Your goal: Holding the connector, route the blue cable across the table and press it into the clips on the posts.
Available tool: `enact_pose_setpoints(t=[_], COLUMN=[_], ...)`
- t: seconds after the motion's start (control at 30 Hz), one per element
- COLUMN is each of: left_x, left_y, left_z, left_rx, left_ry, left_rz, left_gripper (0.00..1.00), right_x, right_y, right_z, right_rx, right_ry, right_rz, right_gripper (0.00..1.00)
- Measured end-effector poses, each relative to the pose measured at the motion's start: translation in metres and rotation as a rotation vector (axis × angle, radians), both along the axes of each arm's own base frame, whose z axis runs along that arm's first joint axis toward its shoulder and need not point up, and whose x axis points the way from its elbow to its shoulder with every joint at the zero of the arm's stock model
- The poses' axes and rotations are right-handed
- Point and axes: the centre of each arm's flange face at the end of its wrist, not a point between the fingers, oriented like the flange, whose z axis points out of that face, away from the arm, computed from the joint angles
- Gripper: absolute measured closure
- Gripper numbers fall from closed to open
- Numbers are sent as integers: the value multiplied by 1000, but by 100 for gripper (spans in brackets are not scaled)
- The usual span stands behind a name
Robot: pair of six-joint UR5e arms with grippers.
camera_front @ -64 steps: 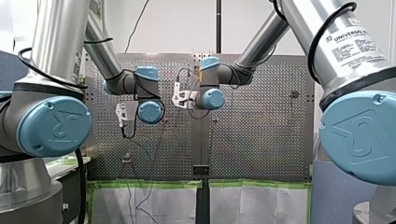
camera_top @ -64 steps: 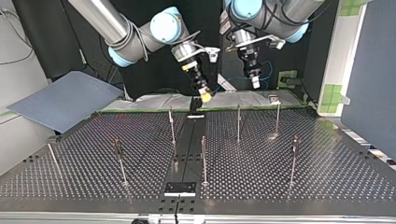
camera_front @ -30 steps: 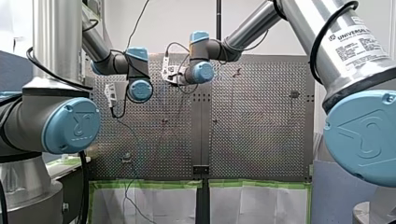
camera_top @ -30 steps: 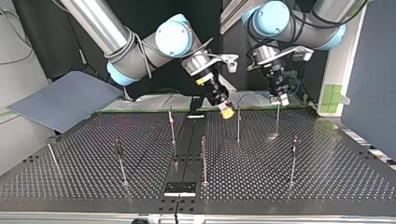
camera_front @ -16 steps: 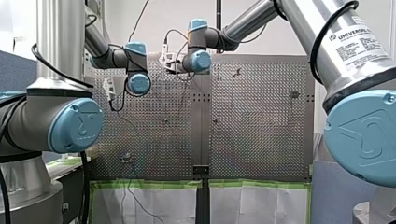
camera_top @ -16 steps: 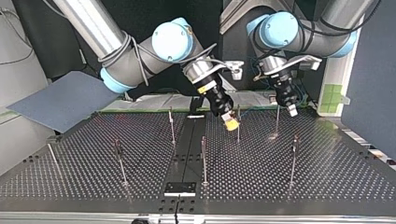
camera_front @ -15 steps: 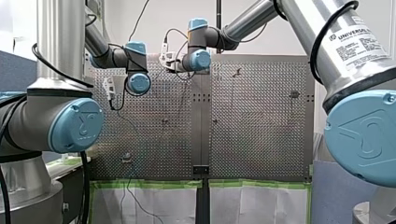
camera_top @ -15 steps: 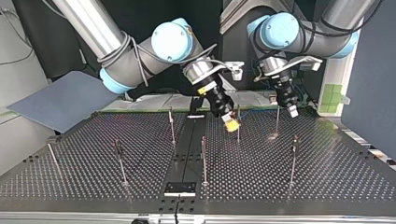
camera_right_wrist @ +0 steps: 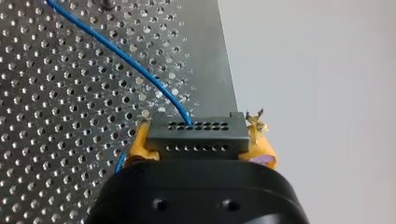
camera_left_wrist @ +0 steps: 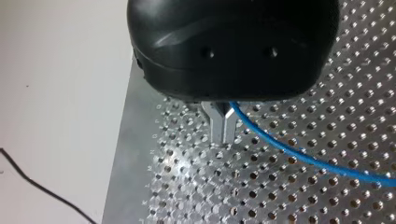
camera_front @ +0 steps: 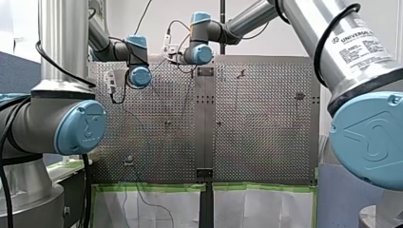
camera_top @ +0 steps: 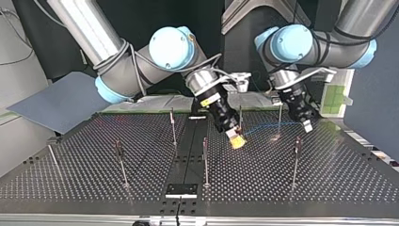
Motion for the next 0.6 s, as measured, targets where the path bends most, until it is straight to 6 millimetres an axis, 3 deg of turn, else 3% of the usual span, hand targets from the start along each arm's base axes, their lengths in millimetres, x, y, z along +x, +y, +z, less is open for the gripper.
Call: enact_pose_setpoints(t=[0.6], left_x=[23], left_y=[36], left_z=[15], left_rx=[0], left_ry=[-42], left_rz=[-8], left_gripper=[100], right_x=[25], right_y=[-4], right_z=[-7], right_rx=[-14], right_ry=[-12], right_rz=[36], right_gripper=[100])
